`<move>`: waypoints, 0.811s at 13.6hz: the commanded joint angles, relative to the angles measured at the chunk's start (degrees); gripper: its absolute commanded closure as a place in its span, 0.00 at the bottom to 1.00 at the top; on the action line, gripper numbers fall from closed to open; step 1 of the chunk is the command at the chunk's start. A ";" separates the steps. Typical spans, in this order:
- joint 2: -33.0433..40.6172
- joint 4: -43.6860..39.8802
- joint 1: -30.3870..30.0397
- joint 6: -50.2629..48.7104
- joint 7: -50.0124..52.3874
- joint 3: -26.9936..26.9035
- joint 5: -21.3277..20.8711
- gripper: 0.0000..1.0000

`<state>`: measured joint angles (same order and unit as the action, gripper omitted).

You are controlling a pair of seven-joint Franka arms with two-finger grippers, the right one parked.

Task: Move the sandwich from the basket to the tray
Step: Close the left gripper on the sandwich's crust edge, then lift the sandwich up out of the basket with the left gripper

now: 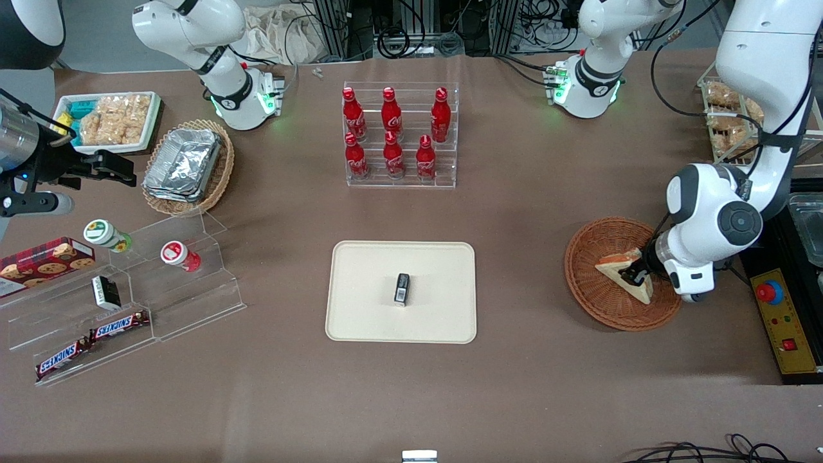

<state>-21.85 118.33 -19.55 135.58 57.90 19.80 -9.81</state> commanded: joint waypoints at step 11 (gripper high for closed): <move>0.67 -30.05 5.04 -34.03 -2.15 1.47 -0.83 1.00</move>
<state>-20.60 94.98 -16.49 108.79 58.06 21.06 -10.20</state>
